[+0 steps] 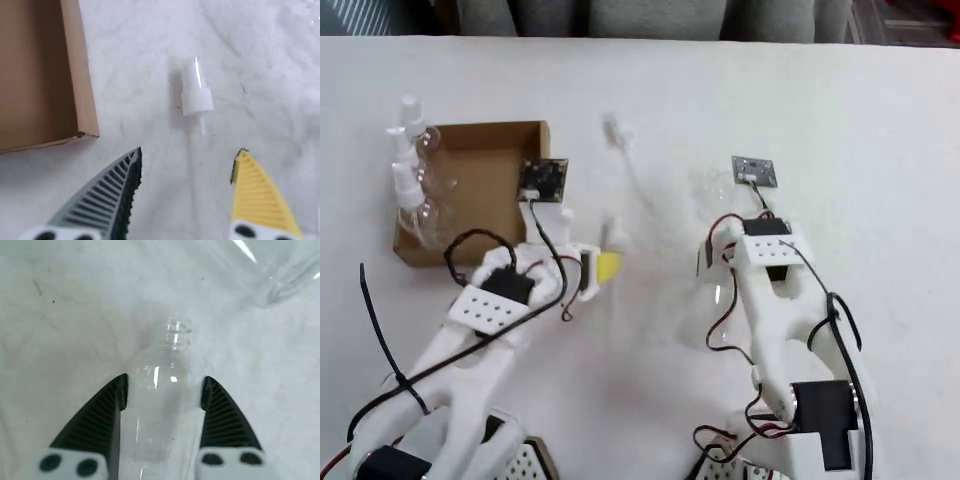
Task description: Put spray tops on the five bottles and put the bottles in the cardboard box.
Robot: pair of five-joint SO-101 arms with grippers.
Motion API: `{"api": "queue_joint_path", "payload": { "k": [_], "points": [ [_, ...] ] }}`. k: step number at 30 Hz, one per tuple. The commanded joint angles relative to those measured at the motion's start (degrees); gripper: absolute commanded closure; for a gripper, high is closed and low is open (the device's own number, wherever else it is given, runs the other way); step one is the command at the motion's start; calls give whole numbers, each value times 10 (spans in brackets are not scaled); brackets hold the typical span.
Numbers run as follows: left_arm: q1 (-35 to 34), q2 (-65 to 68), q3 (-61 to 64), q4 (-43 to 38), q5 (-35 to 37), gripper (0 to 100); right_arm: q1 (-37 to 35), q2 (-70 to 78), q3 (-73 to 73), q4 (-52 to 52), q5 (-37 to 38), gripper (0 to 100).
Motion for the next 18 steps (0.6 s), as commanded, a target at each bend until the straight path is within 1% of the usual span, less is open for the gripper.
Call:
{"api": "queue_joint_path", "payload": {
  "k": [1, 7, 10, 14, 18],
  "points": [
    [7, -23, -3, -16, -7, 713, 6, -5, -27, 2, 22, 981],
    [6, -7, -25, -4, -8, 713, 5, -72, -22, 15, 35, 981],
    [3, 68, -85, 27, -4, 713, 0, -126, 18, -5, 54, 981],
    [2, 191, -184, 53, -3, 714, 0, -177, 71, -51, 57, 978],
    [7, 242, -251, 65, -3, 714, 0, -188, 81, -58, 57, 978]
  ]
}}
